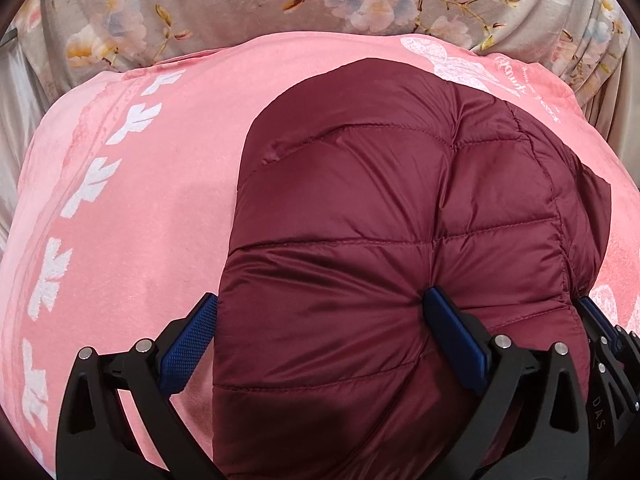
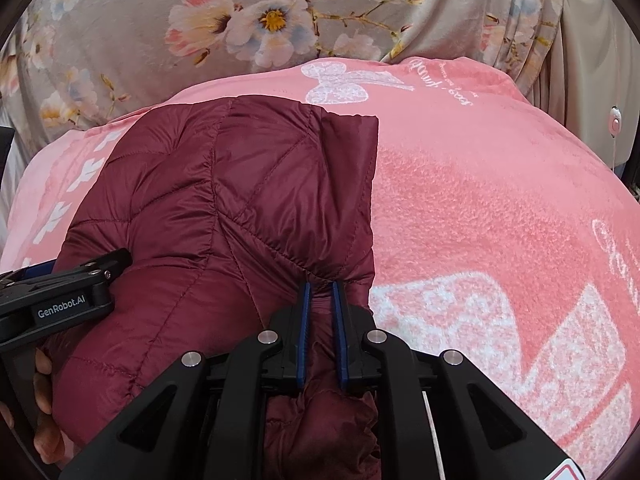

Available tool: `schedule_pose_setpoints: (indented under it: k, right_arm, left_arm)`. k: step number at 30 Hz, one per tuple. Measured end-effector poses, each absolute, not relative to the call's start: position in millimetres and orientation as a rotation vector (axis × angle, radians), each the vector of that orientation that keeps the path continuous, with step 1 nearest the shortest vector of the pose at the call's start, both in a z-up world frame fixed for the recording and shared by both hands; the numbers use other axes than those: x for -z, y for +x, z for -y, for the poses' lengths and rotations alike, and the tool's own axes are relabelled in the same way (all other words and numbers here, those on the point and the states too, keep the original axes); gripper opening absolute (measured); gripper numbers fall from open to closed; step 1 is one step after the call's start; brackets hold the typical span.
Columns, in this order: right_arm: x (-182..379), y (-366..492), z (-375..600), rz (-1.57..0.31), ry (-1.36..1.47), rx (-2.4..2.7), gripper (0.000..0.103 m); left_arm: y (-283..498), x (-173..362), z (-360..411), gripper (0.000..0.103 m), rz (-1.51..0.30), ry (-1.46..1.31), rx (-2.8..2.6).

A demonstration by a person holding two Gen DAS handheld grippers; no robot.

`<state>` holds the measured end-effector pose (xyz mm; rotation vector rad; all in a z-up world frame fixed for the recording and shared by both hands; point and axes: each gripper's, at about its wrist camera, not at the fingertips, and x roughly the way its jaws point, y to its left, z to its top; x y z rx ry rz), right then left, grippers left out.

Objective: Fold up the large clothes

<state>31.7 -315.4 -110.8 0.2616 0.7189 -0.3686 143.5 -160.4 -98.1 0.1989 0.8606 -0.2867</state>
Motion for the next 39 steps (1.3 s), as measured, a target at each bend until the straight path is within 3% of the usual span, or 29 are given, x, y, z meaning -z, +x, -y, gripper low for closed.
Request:
schedule_pose_setpoints:
  k: [30,39]
  right_arm:
    - [111.1,30.1,310.7,-0.719,0.263,0.377,0.011]
    - [41.6,69.5,348.0,-0.64,0.347,0.361,0.012]
  left_arm:
    - [139.0,104.1,164.5,0.098,-0.802,0.24,0.263]
    - [140.2,104.9,164.3,0.098,-0.807,0.241,0.261]
